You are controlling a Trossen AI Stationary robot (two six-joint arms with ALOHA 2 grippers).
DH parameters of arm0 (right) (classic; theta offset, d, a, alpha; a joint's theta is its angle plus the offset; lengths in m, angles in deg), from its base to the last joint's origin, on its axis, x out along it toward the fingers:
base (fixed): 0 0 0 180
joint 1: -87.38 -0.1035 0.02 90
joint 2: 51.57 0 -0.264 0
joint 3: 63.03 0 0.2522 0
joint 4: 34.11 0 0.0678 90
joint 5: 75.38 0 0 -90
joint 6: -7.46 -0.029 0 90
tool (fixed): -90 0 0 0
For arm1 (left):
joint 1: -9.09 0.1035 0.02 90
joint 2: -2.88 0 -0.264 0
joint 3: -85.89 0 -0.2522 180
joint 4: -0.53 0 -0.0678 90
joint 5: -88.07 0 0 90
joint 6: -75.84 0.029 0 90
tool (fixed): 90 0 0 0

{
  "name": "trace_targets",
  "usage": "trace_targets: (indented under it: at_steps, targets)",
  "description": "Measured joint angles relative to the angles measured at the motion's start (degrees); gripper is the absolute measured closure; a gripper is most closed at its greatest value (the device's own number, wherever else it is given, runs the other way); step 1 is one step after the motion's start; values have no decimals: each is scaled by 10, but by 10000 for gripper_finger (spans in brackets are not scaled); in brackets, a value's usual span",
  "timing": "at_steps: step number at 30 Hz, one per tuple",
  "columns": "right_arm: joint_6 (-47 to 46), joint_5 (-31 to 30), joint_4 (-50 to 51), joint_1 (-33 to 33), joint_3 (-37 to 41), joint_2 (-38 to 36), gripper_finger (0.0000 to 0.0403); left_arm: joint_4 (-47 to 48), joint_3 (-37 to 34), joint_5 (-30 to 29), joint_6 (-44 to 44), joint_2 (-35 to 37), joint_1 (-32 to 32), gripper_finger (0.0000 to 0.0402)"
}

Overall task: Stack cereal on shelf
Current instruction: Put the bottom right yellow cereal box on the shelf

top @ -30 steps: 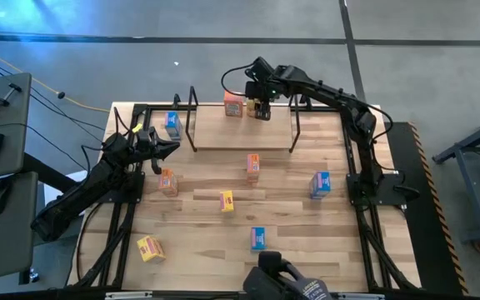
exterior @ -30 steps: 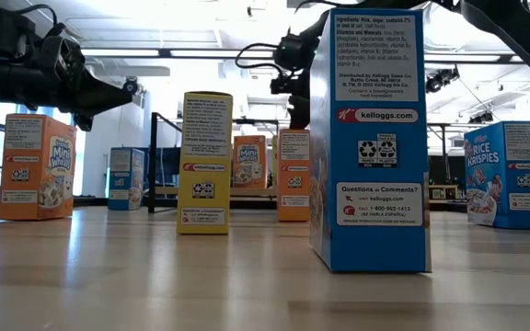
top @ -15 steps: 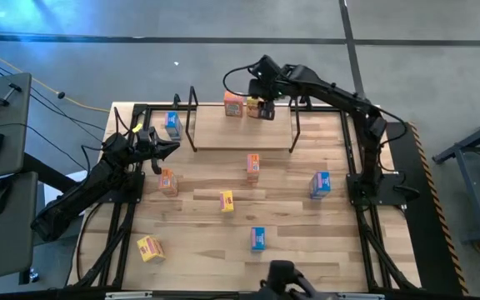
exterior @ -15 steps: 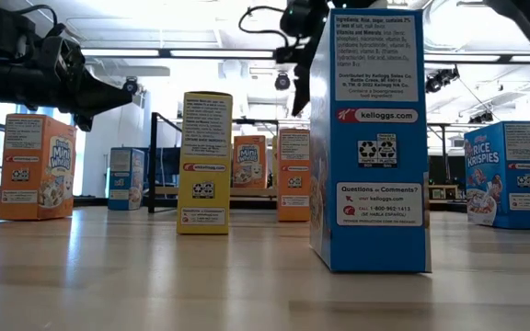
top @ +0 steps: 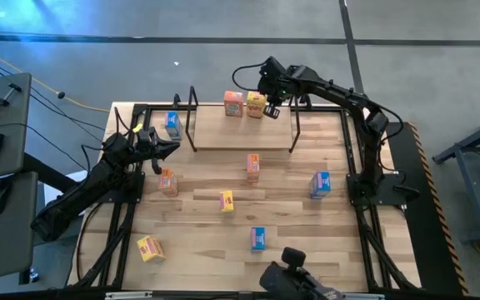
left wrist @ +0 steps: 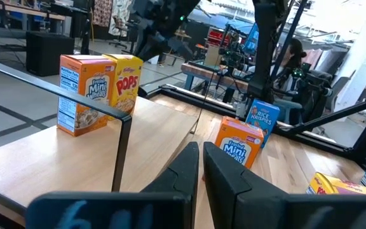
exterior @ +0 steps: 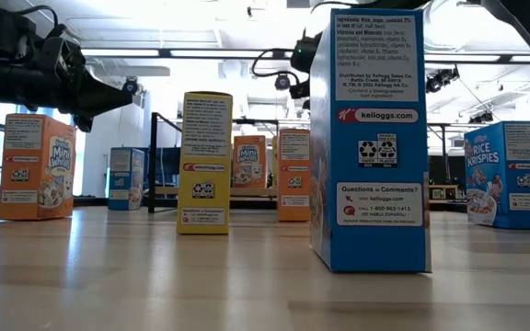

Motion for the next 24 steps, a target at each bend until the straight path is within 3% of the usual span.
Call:
trace_targets:
  at_steps: [11,19,24]
  targets:
    - [6,31,-113,6,44,0,375,0,0,-6,0,0,0,385]
    - [-11,11,-111,0,45,-1,369,-1,0,-6,0,0,0,385]
    - [-24,-4,-72,-25,45,-34,333,-1,0,-18,0,0,0,385]
